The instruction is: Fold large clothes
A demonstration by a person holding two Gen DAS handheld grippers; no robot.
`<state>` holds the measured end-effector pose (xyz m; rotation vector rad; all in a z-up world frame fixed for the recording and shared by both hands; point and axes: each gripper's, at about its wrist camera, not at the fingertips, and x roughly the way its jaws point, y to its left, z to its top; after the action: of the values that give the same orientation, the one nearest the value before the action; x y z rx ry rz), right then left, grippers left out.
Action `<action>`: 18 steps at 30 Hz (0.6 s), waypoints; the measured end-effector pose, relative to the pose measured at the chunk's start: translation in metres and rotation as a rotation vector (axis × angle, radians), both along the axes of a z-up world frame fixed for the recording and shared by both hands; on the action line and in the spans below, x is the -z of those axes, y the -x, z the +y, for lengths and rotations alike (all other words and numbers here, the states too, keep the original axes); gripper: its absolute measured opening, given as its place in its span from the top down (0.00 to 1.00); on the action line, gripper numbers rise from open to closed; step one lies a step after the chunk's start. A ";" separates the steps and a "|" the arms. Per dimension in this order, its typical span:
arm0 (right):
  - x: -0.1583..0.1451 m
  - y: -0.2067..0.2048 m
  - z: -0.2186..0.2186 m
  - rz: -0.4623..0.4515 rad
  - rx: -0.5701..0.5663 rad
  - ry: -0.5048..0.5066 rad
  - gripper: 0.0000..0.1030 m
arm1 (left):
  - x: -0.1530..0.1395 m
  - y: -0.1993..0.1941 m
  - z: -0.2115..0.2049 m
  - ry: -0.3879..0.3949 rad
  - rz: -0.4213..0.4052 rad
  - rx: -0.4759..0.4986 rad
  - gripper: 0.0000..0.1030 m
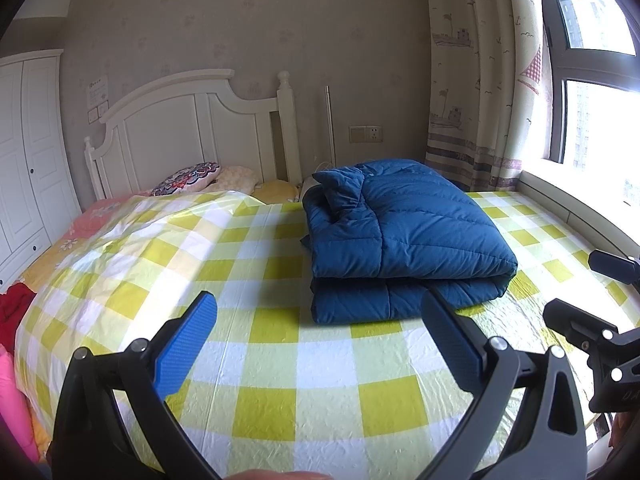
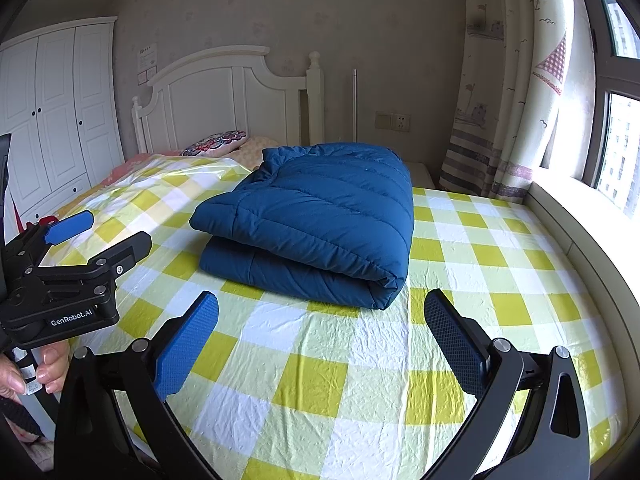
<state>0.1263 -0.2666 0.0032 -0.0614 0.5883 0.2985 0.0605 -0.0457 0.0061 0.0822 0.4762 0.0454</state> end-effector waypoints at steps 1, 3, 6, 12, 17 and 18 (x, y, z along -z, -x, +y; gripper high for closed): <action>0.001 0.000 0.000 0.000 0.000 0.000 0.04 | 0.000 0.000 0.000 0.000 0.000 -0.001 0.02; 0.000 0.000 0.000 0.000 0.001 0.000 0.04 | 0.001 0.000 0.000 0.001 0.001 -0.001 0.02; 0.000 0.001 0.000 -0.002 0.001 0.000 0.04 | 0.001 0.001 0.000 -0.001 -0.001 -0.002 0.02; -0.001 0.004 0.000 -0.009 -0.002 -0.005 0.04 | -0.001 0.002 0.000 -0.006 -0.013 0.001 0.02; -0.004 0.006 0.001 -0.014 -0.005 -0.007 0.04 | -0.005 0.006 -0.001 -0.012 -0.031 0.001 0.02; -0.004 0.006 0.002 -0.014 -0.006 -0.006 0.04 | -0.006 0.006 -0.001 -0.013 -0.034 0.001 0.02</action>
<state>0.1199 -0.2651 0.0067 -0.0592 0.5734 0.3057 0.0545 -0.0469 0.0116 0.0943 0.4421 0.0489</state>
